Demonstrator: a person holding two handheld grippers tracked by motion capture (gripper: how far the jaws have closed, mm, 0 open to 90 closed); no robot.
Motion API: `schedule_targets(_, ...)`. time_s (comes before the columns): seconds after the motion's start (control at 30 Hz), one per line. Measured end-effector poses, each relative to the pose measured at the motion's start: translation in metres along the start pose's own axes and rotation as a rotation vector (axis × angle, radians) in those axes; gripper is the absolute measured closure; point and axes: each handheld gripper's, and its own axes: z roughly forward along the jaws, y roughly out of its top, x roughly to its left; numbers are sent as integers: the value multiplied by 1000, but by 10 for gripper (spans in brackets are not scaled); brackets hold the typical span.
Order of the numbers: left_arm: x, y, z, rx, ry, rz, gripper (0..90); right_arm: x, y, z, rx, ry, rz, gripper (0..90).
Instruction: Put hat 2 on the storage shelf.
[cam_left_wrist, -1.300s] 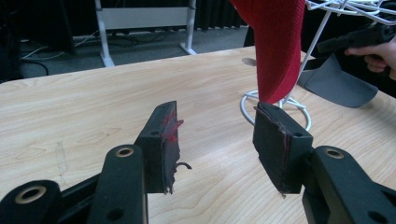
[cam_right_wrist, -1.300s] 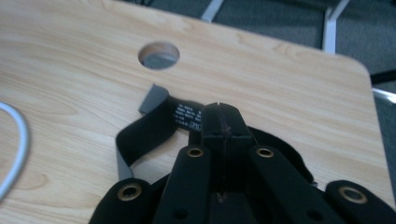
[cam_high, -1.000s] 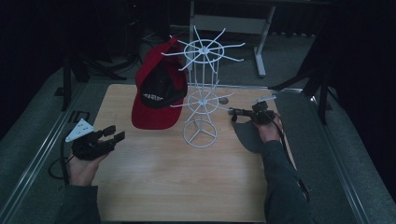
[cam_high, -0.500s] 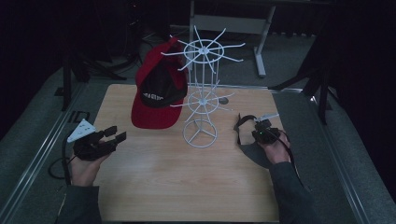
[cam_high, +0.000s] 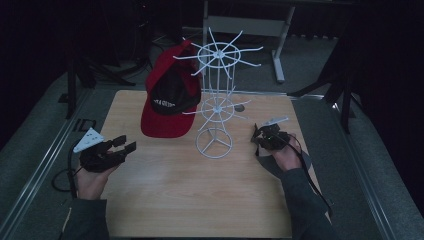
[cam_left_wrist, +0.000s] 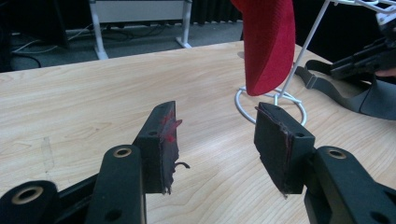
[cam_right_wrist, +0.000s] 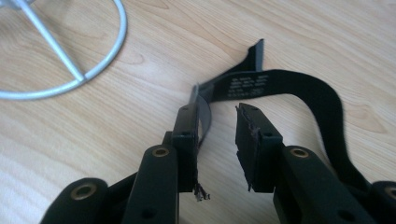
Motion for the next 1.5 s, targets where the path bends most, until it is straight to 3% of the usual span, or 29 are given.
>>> schedule_targets(0.43,0,-1,1,4,-3,2,498,5,18,37,152,24,-4,692)
schedule_targets(0.57,0,-1,0,1,-2,-1,499,8,20,43,193,33,-10,805)
schedule_targets(0.67,0,-1,0,1,-2,0,499,8,20,44,194,43,-5,884)
schedule_targets(0.87,0,-1,-1,-3,-1,-2,499,8,23,29,96,73,14,890)
schedule_targets(1.1,-1,0,1,2,-3,3,499,-2,29,0,-57,138,106,891)
schedule_targets(1.3,-1,0,0,-2,-2,1,499,-9,31,-21,-148,177,170,892)
schedule_targets(1.5,-1,0,0,2,-2,3,499,-13,32,-40,-216,186,183,892)
